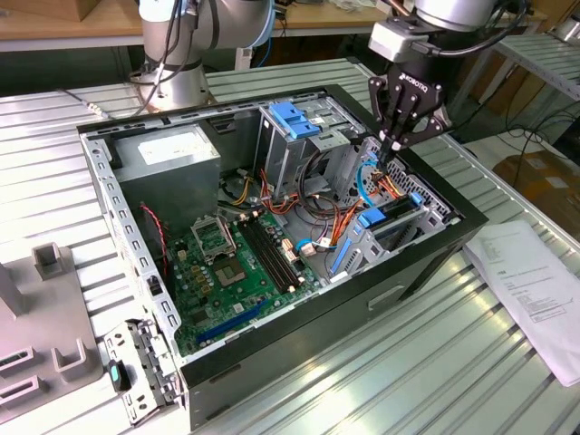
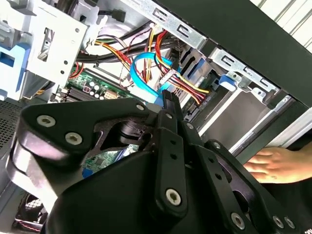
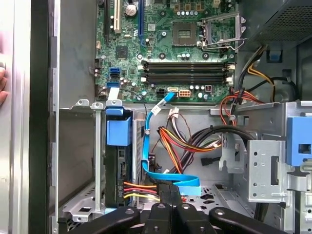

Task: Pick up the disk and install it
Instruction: 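Insert the second disk wire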

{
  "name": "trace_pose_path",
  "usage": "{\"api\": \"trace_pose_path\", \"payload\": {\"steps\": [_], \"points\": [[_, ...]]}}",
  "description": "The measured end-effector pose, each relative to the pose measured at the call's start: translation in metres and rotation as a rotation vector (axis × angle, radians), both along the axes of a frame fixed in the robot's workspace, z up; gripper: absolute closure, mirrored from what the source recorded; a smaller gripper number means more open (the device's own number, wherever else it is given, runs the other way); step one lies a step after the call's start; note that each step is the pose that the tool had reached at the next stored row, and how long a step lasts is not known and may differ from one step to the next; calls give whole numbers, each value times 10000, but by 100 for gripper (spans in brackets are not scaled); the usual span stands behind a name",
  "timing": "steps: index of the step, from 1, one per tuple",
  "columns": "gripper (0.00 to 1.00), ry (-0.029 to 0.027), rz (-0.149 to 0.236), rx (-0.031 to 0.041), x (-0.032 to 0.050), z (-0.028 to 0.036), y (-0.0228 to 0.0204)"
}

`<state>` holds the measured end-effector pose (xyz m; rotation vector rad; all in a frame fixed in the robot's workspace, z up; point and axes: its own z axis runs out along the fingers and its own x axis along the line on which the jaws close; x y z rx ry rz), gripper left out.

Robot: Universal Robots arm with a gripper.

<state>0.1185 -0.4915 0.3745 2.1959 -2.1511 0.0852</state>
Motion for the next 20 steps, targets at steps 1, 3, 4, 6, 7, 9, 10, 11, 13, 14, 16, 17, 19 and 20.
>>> {"api": "trace_pose_path", "payload": {"steps": [1,3,4,6,7,9,10,11,13,14,16,17,19,20], "points": [[89,-2,0,-22,0,-4,2],[89,-6,0,-76,0,-13,6],[89,-8,0,-128,0,-23,10],[83,-13,0,-195,0,-38,16],[83,-14,0,-216,0,-44,18],[76,-18,0,-285,0,-63,26],[76,-18,0,-305,0,-71,30],[76,-19,0,-322,0,-77,32],[76,-20,0,-361,0,-96,37],[76,-21,0,-387,0,-106,40],[83,-21,0,-422,0,-122,44],[84,-22,-1,-436,0,-128,45],[84,-25,0,-449,0,-146,48],[84,-32,0,-450,0,-149,47]]}}
